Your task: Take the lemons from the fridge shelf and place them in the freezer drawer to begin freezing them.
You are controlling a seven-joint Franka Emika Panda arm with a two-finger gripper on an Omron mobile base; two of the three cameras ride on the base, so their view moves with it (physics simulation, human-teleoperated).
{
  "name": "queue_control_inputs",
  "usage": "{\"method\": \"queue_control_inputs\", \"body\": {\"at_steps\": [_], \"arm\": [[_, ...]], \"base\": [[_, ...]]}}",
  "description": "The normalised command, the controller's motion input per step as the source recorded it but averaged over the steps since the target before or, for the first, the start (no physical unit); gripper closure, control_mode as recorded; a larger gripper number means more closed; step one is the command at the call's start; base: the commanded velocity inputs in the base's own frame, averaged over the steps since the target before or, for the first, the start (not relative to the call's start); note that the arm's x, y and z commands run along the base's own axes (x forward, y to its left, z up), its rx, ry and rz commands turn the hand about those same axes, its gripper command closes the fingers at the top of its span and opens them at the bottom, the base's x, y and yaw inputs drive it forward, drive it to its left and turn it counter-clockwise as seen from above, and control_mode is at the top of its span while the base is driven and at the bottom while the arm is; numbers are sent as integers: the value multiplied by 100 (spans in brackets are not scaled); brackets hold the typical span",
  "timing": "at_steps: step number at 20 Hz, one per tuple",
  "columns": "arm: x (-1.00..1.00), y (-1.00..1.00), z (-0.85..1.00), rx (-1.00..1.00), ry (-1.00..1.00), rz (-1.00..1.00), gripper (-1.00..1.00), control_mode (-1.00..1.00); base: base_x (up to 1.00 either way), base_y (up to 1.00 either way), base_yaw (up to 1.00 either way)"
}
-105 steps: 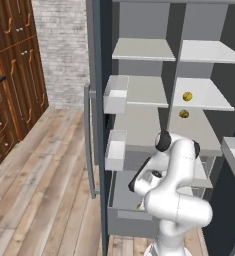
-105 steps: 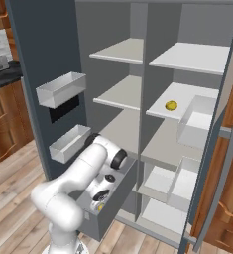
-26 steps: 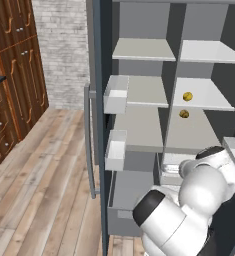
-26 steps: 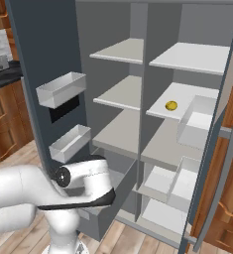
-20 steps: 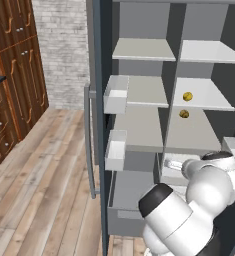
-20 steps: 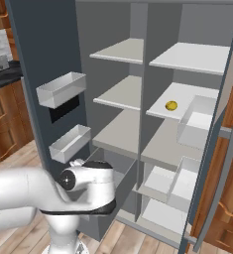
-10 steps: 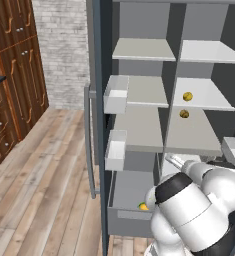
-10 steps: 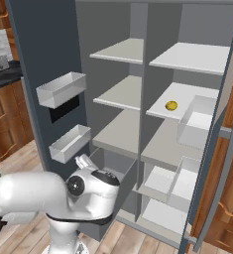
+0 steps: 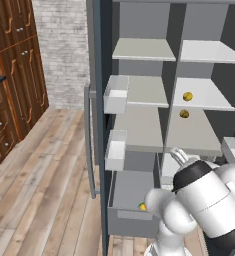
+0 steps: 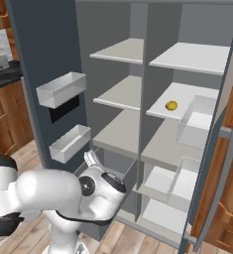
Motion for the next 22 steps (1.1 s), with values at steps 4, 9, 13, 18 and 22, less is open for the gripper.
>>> {"method": "queue_control_inputs", "body": {"at_steps": [4,9,13,18,22], "arm": [[0,25,54,57,7,0,-100,-100],[0,28,40,57,5,0,-100,-100],[-4,42,33,56,2,0,-100,-100],[-21,55,20,50,4,-4,-100,-100],[-42,56,4,46,9,-5,-100,-100]], "base": [[0,0,0],[0,0,0],[0,0,0],[0,0,0],[0,0,0]]}}
